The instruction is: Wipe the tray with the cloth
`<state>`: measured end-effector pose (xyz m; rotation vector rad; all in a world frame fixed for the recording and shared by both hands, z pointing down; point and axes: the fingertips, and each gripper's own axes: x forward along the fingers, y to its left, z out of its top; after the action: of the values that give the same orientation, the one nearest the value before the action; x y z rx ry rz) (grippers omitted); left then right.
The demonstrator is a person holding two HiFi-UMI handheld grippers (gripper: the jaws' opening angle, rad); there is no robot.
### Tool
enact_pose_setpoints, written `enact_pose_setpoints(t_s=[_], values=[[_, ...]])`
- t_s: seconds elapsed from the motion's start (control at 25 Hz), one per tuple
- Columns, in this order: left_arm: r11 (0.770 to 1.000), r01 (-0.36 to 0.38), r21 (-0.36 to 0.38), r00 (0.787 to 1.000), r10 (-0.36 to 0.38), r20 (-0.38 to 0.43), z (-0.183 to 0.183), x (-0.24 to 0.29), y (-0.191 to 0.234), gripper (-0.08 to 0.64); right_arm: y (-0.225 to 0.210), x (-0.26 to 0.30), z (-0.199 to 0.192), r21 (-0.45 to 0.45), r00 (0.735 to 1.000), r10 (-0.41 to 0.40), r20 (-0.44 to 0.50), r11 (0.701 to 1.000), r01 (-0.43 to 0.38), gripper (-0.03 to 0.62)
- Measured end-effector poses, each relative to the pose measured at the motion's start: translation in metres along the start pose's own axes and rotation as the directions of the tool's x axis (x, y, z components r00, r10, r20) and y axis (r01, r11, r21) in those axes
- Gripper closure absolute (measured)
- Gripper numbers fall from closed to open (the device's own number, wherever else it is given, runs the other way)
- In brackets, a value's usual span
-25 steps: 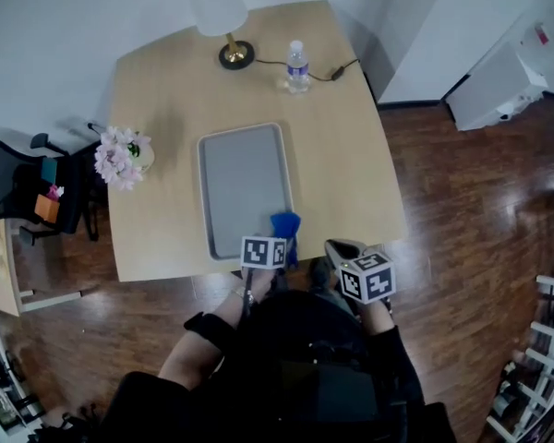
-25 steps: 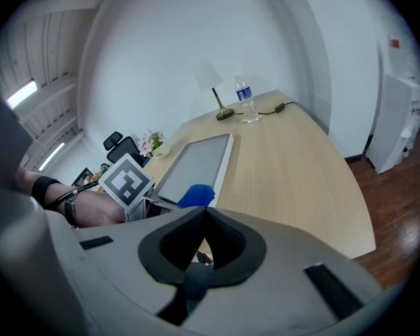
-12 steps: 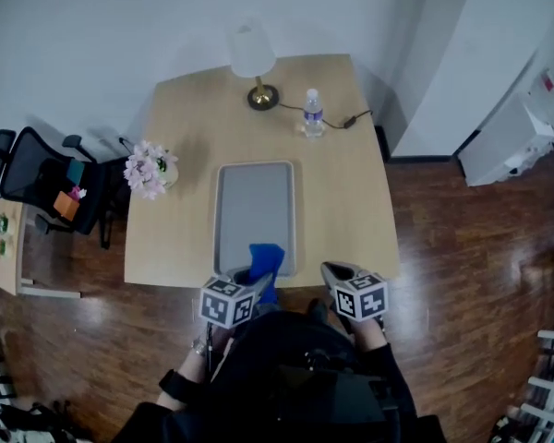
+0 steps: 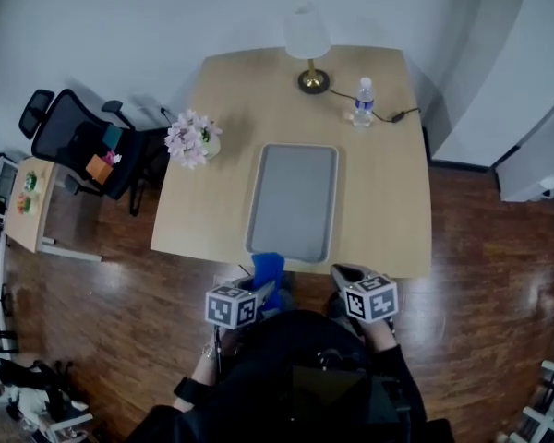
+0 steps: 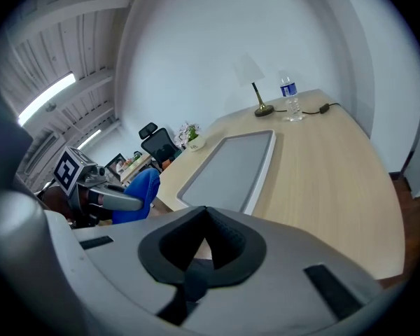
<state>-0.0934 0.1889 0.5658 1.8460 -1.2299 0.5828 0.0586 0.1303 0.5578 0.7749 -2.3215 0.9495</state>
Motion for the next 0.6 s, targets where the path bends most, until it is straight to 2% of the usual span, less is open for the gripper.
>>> enact_pose_setpoints(t_s=[0.16,0.36,0.48,0.6], values=[[0.999,-0.035,-0.02,0.999,0.035,0.025,0.02,-0.002,0.057,0.463,-0.012,0.001,0.013,0.034,0.996,-0.084,0.018,0.996,0.084,0.586],[0.994,-0.106,-0.035,0.994,0.107,0.018,0.056,0.001,0.167,0.463,-0.005,0.015,0.021,0.114,0.986,-0.166,0.02,0.98,0.163,0.586],[0.994,-0.102,-0.032,0.995,0.102,-0.02,0.068,0.013,0.215,0.463,0.006,0.031,0.029,0.139,0.978,-0.206,0.015,0.969,0.202,0.586],[0.998,-0.07,-0.01,0.996,0.069,-0.064,0.077,0.036,0.242,0.463,0.012,0.043,0.04,0.173,0.964,-0.265,0.019,0.951,0.258,0.586]])
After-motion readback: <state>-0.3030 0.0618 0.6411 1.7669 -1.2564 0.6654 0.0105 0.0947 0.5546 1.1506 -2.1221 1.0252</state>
